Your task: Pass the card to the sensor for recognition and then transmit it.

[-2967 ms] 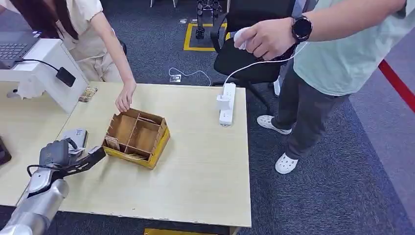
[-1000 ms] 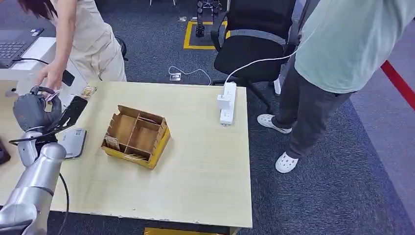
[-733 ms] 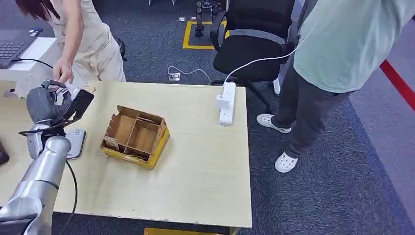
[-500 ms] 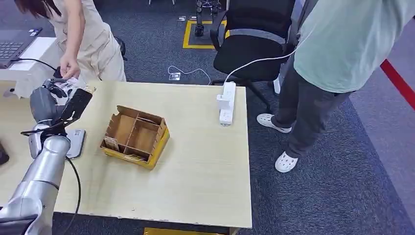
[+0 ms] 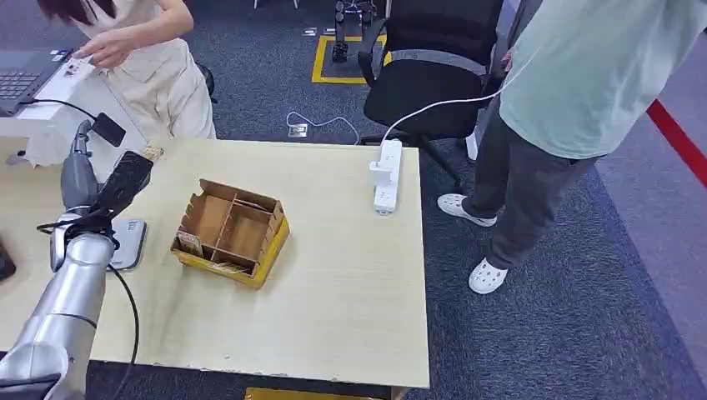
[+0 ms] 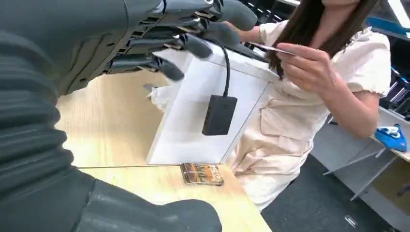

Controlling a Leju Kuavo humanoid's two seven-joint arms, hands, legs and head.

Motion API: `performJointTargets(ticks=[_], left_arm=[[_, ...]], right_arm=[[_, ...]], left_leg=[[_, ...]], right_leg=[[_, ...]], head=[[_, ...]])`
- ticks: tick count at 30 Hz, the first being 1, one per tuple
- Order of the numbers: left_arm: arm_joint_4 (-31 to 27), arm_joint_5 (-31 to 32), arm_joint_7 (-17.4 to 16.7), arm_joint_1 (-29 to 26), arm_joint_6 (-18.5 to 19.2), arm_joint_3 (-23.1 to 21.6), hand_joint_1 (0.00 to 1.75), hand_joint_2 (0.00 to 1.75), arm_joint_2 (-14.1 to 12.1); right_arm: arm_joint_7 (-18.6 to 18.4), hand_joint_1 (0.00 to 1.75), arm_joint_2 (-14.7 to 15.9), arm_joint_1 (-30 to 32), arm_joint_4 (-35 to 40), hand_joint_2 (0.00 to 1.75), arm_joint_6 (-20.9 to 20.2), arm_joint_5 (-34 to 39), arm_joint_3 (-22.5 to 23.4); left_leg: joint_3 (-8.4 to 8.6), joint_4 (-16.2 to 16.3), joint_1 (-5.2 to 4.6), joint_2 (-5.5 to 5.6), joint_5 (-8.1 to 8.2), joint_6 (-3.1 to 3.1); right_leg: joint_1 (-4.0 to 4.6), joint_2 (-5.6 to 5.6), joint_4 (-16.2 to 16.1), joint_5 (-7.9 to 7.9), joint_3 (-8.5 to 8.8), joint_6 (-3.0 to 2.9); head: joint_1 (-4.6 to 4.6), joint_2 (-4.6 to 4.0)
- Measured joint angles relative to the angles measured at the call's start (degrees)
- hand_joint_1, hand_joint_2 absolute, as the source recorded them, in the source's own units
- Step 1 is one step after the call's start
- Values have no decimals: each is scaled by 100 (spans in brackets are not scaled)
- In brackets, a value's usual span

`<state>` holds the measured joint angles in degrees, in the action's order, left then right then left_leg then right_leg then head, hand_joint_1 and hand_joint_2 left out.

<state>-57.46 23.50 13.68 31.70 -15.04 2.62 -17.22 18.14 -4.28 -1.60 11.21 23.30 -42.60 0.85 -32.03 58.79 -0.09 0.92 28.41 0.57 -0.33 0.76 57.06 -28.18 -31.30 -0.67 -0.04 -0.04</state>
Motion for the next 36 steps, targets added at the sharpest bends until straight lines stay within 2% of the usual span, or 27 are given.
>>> performJointTargets(ticks=[2,5,7,9,11,14,16,19,23,26,29,36], left_arm=[[-61,-119,-85,-30,215,0,0,175,-30],[-275,-201,-402,-127,659,-22,0,175,-137],[-604,-416,-411,-319,1347,-103,0,175,-372],[-1148,-723,-359,-684,2324,-177,0,175,-869],[-1686,-1009,-299,-1119,2950,-181,0,175,-1426],[-2639,-1509,-280,-1896,3726,-89,0,175,-2515],[-3262,-1922,-338,-2461,4146,175,0,175,-3216],[-3889,-2105,-413,-2980,4344,619,0,175,-3874],[-4608,-2086,-420,-3834,4488,1066,0,175,-4581],[-4997,-2016,-420,-4242,4488,1439,0,175,-4800],[-5236,-1978,-470,-4525,4471,1619,0,175,-4932],[-5442,-1941,-485,-4764,4459,1836,0,175,-5040]], right_arm=[[0,0,-2,0,0,175,2,11,0],[2,0,-2,11,0,175,24,57,2],[57,0,0,29,0,175,26,123,2],[90,0,2,50,-2,175,17,162,18],[111,0,18,84,-4,175,13,195,35],[140,0,52,121,-11,175,13,216,76],[149,0,74,117,-11,175,13,247,111],[149,0,94,96,-11,175,9,245,149],[149,0,96,48,-9,175,-7,210,190],[140,0,96,44,-11,175,-7,203,197],[140,0,96,26,-9,175,-7,203,201],[140,0,96,18,-9,175,-9,201,203]], left_leg=[[0,0,0,0,0,0],[-2,0,1,-3,0,0],[-2,-2,2,-12,1,-1],[-1,-3,4,-34,6,-7],[-3,-4,12,-60,14,-19],[-12,-4,18,-68,19,-26],[-15,-4,21,-58,19,-25],[-18,-4,21,-10,19,-25],[-17,-3,21,-9,15,-24],[-15,-3,18,-6,13,-21],[-12,-3,18,-5,13,-21],[-13,-2,18,-4,13,-21]], right_leg=[[0,0,0,0,0,0],[0,3,0,0,-1,0],[1,13,1,0,-2,0],[4,45,4,0,-10,-1],[11,70,11,-2,-18,-4],[18,76,12,-6,-29,-9],[18,64,11,-15,-33,-20],[18,12,7,-18,-22,-20],[19,11,7,-16,-16,-22],[16,5,7,-15,-11,-20],[16,3,7,-13,-8,-21],[17,2,7,-14,-9,-21]], head=[[0,0],[0,0],[0,0],[0,0],[0,-2],[-4,0],[-5,0],[0,0],[-2,0],[-2,0],[-4,0],[0,0]])
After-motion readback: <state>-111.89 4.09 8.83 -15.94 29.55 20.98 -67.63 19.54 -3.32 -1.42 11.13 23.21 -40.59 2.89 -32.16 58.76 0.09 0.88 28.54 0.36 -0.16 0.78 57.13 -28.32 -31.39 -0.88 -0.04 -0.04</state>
